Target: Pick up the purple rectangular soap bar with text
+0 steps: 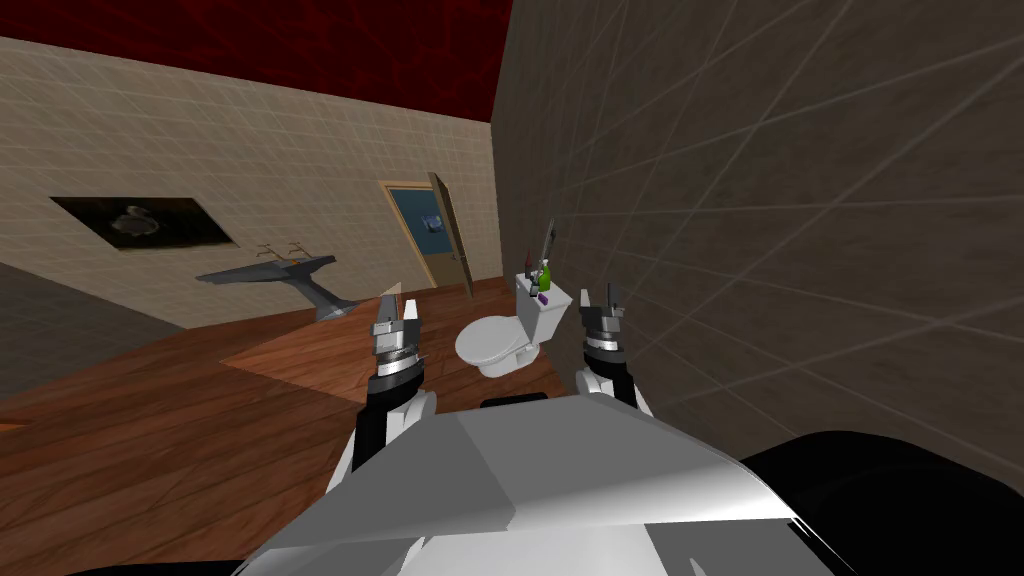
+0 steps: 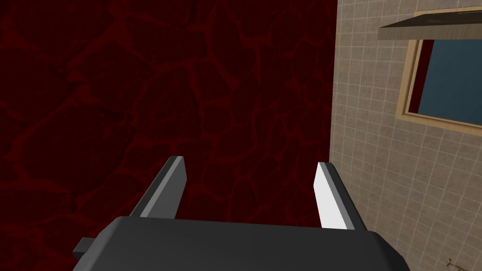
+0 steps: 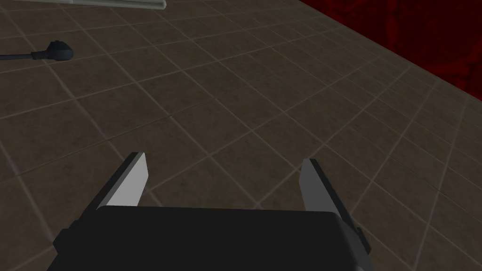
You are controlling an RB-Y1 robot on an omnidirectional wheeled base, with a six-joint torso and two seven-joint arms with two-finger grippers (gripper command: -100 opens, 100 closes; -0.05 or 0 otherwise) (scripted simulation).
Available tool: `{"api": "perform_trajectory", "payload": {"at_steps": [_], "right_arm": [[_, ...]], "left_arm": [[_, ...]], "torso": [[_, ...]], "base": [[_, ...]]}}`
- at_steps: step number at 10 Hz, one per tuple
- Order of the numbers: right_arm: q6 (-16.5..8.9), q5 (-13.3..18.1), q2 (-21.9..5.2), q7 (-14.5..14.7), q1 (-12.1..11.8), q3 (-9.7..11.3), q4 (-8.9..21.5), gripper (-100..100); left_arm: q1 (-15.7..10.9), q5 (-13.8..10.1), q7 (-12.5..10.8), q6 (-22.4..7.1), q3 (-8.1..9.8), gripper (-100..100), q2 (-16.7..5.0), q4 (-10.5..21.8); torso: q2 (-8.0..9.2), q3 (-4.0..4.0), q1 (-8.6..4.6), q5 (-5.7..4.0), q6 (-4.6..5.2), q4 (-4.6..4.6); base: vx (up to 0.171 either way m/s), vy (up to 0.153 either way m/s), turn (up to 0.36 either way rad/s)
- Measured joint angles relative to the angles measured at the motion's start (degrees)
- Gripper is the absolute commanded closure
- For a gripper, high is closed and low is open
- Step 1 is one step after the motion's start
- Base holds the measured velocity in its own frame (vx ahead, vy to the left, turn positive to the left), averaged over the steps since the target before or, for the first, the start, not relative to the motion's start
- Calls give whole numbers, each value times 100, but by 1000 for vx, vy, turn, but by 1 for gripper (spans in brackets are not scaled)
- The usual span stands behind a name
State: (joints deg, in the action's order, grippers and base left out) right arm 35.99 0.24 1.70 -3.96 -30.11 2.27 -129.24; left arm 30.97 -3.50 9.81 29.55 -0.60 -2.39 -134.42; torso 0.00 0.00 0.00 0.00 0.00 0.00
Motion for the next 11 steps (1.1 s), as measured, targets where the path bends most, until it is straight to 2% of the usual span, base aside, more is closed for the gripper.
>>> {"api": "perform_trajectory", "payload": {"at_steps": [4, 6, 9, 11], "right_arm": [[-84, 78, -631, 197, -183, -120, 18, -100], [-147, 122, -856, 353, -335, -266, 64, -100], [-213, 232, -994, 662, -726, -474, 82, -100], [-267, 322, -1001, 919, -896, -627, 222, -100]], "left_arm": [[0, 0, 0, 0, 0, 0, 0, 0], [0, 0, 0, 0, 0, 0, 0, 0], [0, 0, 0, 0, 0, 0, 0, 0], [0, 0, 0, 0, 0, 0, 0, 0]], "torso": [[-8, -4, 0, 0, -1, -2], [-12, -7, 1, 0, -1, -3], [-14, -8, 4, 1, -1, -3], [-16, -9, 2, 1, -1, -4]], "base": [[22, 7, 115], [36, 7, 176], [40, 10, 195], [43, 7, 215]]}}
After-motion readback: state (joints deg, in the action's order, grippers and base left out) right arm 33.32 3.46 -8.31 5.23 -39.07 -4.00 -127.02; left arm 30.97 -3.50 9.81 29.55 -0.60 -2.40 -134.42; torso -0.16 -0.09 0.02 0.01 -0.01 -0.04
